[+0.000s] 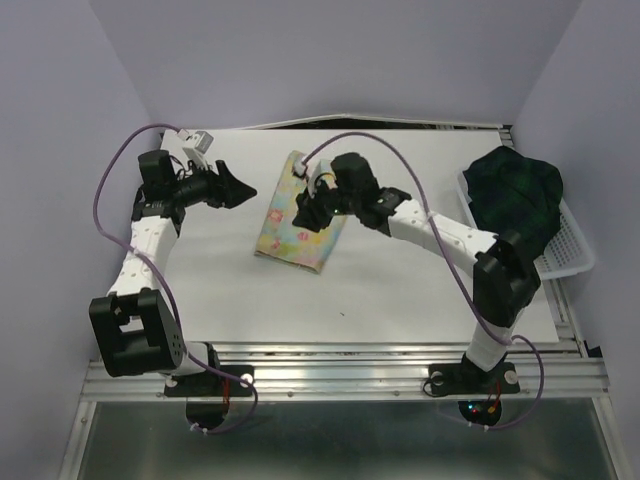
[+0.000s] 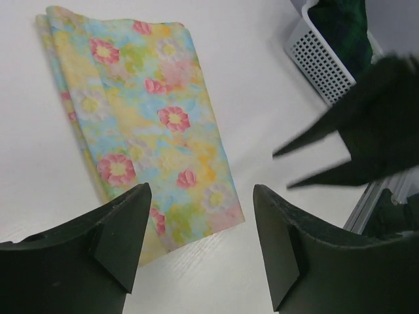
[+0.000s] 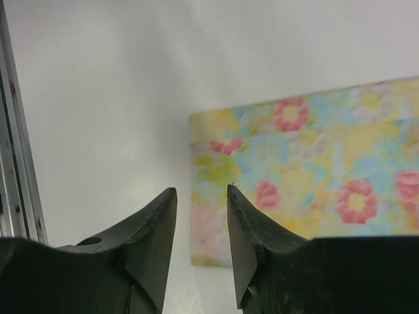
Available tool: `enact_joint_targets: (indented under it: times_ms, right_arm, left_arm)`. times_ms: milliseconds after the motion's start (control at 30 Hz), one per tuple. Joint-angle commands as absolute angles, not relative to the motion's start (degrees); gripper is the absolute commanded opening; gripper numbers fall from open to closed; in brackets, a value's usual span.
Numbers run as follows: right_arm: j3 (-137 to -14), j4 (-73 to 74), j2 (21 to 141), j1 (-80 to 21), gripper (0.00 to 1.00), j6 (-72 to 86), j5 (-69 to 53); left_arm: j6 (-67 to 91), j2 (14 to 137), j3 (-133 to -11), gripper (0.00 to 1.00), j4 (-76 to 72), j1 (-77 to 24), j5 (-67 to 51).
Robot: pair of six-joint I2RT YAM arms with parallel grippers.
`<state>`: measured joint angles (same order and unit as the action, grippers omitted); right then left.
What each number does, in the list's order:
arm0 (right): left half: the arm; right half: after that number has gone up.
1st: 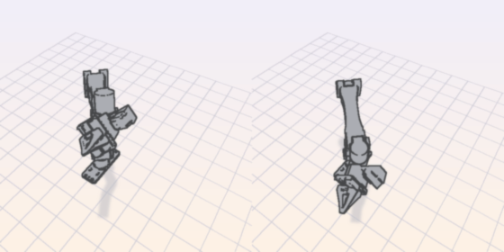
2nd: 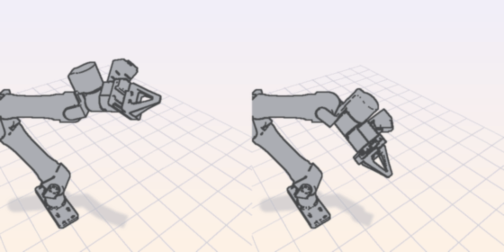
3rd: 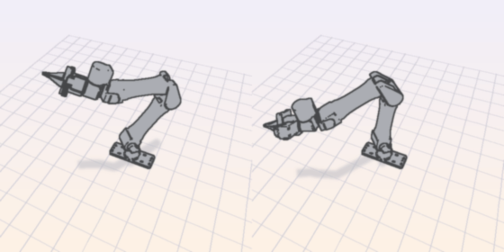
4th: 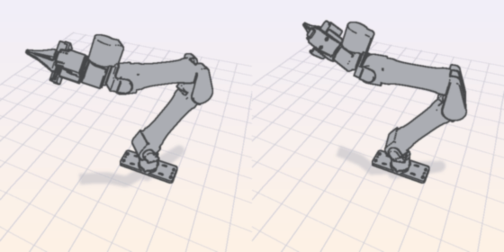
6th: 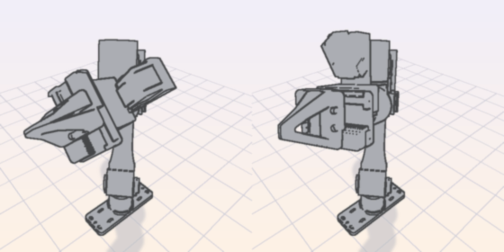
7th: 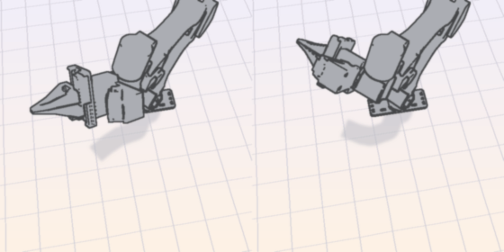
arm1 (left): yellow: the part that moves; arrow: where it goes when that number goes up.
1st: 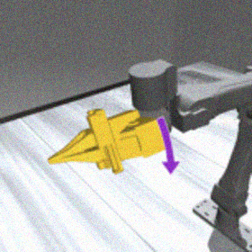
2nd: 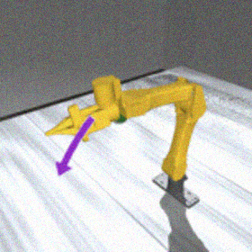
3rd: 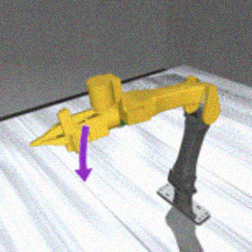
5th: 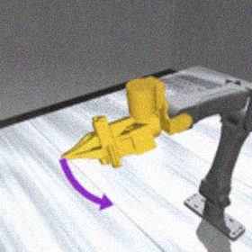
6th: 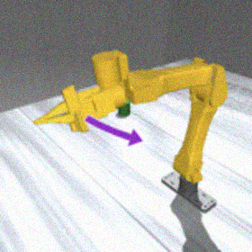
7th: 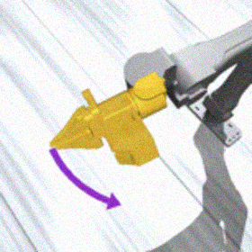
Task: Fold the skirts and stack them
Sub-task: Fold the skirt
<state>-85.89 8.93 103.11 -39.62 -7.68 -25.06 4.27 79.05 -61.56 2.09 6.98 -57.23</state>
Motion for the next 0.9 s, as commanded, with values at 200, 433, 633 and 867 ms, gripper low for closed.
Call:
enact_joint_targets:
  times_ms: [200,433,633,867]
  right_arm:
    - [-71.28,8.97,104.92,-51.76,0.57,-24.96,-3.35]
    - [-69.44,5.19,108.28,-52.82,0.56,-25.31,-2.11]
    - [-67.06,0.62,110.04,-55.36,0.56,-26.28,-0.18]
    - [-68.64,1.14,108.73,-56.43,0.64,-25.75,1.41]
  left_arm:
    - [6.33,74.79,-63.09,0.86,0.53,11.77,-55.47]
    - [4.13,77.52,-66.88,0.86,2.63,15.38,-55.20]
    - [4.39,78.58,-65.48,0.86,1.94,16.43,-55.46]
    - [3.43,79.01,-63.46,0.86,1.76,16.44,-55.28]
